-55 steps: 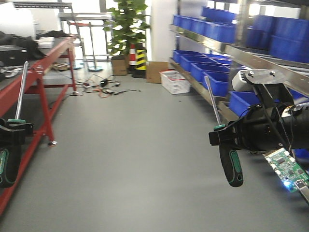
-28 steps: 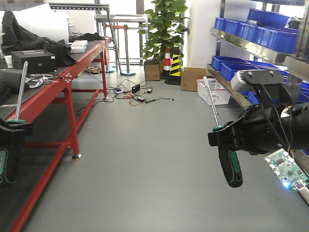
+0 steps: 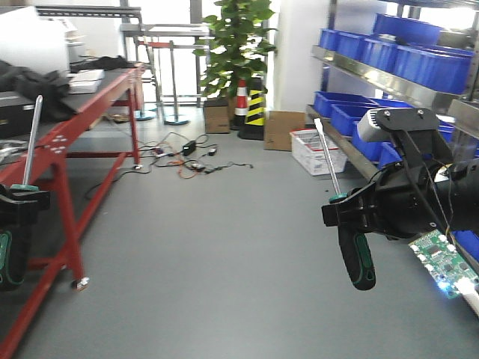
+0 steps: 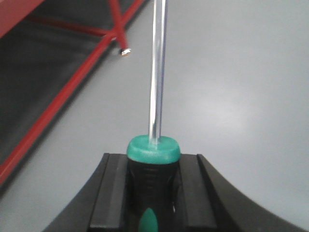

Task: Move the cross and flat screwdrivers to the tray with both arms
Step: 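Drive along the shelves to the conveyor station with the grey tray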

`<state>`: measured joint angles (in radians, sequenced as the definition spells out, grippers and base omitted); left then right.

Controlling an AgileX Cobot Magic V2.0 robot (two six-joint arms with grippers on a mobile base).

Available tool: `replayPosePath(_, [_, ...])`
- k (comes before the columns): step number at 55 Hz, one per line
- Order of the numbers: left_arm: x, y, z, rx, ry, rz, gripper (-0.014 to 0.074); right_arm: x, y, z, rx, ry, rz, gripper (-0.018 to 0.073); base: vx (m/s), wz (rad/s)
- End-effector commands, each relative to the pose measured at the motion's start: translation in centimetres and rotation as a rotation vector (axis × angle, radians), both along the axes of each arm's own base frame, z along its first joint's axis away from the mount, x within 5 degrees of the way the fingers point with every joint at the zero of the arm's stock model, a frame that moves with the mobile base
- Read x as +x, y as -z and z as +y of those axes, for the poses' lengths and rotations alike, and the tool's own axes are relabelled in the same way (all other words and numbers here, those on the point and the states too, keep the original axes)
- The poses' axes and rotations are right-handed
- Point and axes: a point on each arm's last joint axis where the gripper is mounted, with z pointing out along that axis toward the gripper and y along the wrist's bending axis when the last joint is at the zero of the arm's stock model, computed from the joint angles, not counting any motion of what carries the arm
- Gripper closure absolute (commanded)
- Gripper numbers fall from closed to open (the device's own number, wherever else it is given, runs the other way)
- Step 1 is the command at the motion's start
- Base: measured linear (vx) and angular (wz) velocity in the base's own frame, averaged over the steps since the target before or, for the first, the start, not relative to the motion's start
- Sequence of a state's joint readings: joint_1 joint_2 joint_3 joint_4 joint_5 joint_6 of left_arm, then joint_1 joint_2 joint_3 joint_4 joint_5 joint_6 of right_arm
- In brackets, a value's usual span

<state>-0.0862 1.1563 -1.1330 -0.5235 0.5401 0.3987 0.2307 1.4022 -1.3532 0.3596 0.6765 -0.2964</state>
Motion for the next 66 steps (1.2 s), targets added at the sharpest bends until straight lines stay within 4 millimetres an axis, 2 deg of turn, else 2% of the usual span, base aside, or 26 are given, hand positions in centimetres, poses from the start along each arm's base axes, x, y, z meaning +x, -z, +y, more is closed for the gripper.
replayPosePath(1, [-0.55, -2.19, 0.11, -0.046, -0.029, -0.113, 0.0596, -0.52, -2.84, -0.33, 0.049, 0.028, -0.135, 0.0567, 0.55, -0.37])
replayPosePath(25, [-0.55, -2.19, 0.11, -0.046, -0.029, -0.113, 0.0596, -0.53, -2.84, -0.32, 0.049, 0.027, -0.135, 0.0567, 0.51, -0.64])
replayPosePath(66, [-0.53, -2.23, 0.13, -0.046, -0.032, -0.117, 0.0596, -0.53, -2.84, -0.32, 0.049, 0.027, -0.135, 0.0567, 0.39, -0.89])
